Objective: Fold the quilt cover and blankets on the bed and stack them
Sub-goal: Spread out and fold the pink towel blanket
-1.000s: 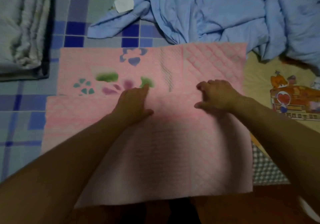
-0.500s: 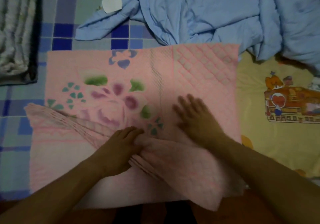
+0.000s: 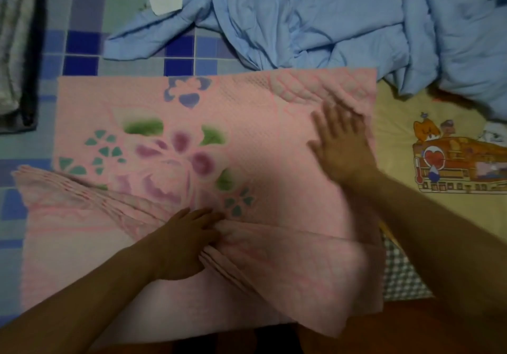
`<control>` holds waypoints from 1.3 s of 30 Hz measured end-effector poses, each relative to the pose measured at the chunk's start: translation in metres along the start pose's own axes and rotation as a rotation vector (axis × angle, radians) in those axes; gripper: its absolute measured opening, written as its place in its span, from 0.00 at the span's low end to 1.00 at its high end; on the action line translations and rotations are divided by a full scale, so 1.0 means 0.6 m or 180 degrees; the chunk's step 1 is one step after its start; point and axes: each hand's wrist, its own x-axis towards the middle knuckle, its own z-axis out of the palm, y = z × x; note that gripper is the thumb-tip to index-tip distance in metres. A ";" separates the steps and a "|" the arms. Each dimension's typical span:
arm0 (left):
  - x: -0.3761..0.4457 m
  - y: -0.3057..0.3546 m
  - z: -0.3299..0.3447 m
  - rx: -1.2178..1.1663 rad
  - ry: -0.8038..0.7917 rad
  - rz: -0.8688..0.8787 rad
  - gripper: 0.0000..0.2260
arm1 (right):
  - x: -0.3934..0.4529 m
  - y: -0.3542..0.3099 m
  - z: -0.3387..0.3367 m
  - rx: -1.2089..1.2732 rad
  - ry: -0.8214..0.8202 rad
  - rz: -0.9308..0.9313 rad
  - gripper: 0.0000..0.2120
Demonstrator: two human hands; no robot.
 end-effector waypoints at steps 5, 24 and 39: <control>0.023 -0.003 -0.028 -0.0377 0.0024 0.0135 0.17 | 0.057 0.015 -0.048 0.0228 0.0485 0.0906 0.31; 0.065 0.008 -0.077 -0.0484 -0.0487 -0.1011 0.22 | -0.300 -0.363 -0.037 0.0989 -0.0677 0.0363 0.36; -0.081 -0.270 -0.183 0.0578 -0.0547 -0.2267 0.18 | 0.014 -0.049 -0.140 -0.0209 -0.1681 0.0352 0.22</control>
